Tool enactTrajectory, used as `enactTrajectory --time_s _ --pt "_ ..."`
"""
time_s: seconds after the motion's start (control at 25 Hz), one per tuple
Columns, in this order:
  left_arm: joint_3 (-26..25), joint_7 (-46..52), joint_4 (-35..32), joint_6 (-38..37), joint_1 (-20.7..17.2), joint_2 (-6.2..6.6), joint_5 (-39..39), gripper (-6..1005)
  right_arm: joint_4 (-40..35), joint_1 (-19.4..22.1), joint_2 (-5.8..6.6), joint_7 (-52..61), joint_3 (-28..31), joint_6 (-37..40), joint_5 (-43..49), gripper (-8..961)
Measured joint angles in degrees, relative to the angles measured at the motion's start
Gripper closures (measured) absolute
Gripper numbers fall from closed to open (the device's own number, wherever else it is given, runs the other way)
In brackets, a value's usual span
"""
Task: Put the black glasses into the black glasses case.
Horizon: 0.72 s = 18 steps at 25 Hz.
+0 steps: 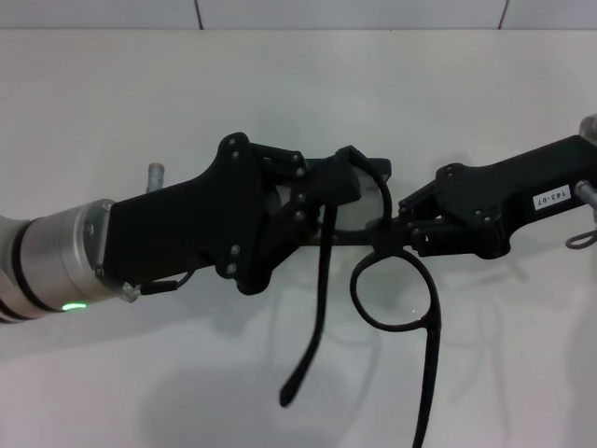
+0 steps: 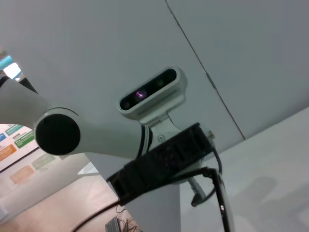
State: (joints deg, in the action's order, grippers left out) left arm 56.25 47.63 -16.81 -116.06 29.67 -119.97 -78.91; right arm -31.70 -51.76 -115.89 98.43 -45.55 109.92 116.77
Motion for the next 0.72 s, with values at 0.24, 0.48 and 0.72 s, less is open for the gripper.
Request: enactTrajectory --time_s 0.24,0.48,0.72 --pt "0.02 -0.43 0.68 0.27 -0.04 -0.15 -0.11 979 0.06 -0.01 0.0 0.0 -1.38 -0.01 -1.85 883" --pt "0.34 -2.32 2.42 0.85 0.34 -0.21 -0.22 979 0.56 -0.44 0.04 0.0 -1.48 0.19 -3.13 883" --pt "0.72 -4.05 3.08 1.26 0.34 -0.34 0.16 980 1.02 -0.58 0.06 0.02 -2.08 0.09 -3.77 884"
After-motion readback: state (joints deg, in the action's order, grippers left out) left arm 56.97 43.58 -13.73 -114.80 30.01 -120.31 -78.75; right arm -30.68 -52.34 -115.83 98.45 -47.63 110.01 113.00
